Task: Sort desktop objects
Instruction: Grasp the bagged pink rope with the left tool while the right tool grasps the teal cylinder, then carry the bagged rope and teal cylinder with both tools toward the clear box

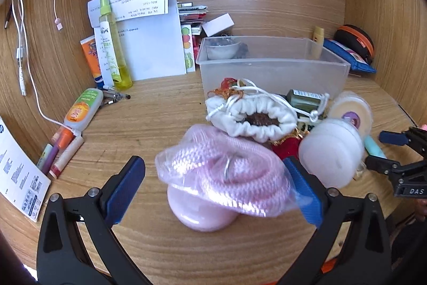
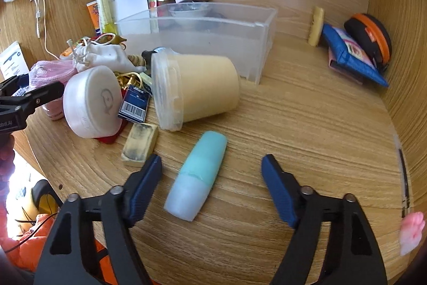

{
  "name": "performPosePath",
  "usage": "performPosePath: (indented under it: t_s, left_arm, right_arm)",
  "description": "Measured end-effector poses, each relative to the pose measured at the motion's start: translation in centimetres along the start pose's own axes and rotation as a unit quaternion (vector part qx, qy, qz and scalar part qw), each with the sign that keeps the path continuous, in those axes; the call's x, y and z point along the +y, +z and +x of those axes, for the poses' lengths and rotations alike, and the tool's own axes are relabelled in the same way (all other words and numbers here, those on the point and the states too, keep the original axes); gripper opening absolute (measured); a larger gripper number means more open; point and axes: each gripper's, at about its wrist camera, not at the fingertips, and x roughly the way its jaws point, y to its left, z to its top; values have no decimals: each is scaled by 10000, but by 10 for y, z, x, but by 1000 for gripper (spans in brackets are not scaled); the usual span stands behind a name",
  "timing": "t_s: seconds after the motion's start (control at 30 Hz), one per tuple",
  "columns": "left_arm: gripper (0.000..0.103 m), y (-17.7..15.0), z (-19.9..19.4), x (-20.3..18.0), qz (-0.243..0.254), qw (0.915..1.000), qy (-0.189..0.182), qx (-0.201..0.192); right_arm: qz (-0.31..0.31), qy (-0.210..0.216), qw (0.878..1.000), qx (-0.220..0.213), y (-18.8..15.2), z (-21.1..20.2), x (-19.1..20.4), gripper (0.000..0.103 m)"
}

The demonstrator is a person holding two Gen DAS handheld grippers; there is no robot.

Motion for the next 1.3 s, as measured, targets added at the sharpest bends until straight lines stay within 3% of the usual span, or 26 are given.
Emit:
performPosePath:
  t_s: [0.23,0.33,0.4,0.6,0.67,0.77,0.93,1.3]
  left_arm:
    - [103,5,6,-6,21,9993,276,-243]
    - [93,5,8,-7,57,9992,298,-276]
    - [81,4,10,-9,99,9994,235,-220]
    - [78,-7,9,-15,213,9994,187,-212]
    - [77,-9,10,-17,265,9992,214,-224]
    - [69,-8,11,-19,310,9990,206,-239]
    - [62,-1,13,-12,106,9995,115,-288]
    - [43,8,8,3,-137,9989,-61,-439]
  right_arm:
    - [-43,40,9999,-98,-2,-1,2,59]
    - [-31,25,9999,-130,-2,-2,2,54]
    - [-29,21,9999,-150,-3,-2,3,54]
    - [-34,15,9998,-219,-5,-2,7,50]
    - [-54,40,9997,-239,-5,-2,8,46]
    - [-123,114,9996,-242,-4,-2,12,37]
    - [-161,171,9994,-246,-5,-3,15,23]
    - [154,340,9990,-226,0,-10,-3,23]
